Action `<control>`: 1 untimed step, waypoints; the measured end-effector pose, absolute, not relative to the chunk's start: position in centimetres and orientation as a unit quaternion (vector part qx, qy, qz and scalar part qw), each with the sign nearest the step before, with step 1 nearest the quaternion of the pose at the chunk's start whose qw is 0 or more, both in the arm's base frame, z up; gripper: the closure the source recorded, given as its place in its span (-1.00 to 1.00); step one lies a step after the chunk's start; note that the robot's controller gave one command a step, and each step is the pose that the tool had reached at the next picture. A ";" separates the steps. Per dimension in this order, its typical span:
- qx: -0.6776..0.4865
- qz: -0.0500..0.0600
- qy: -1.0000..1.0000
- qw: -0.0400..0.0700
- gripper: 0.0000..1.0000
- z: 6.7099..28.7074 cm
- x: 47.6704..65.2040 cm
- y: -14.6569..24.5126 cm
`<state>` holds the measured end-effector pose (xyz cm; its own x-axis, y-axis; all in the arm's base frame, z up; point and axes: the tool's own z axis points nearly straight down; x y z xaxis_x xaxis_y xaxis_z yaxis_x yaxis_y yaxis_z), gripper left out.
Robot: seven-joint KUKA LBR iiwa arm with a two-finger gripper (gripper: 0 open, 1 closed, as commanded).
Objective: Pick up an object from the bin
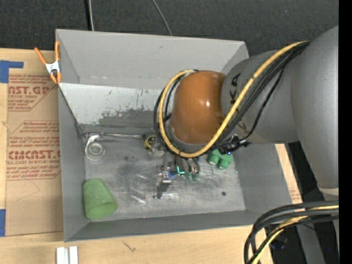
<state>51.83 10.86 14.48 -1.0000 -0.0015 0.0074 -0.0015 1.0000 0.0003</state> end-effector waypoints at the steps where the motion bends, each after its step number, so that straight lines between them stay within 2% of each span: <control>1: -0.020 0.002 -1.000 -0.001 -1.00 14.5 54.3 -1.8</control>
Offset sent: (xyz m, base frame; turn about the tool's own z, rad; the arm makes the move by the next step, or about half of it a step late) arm 0.0237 -0.1217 0.0012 0.0346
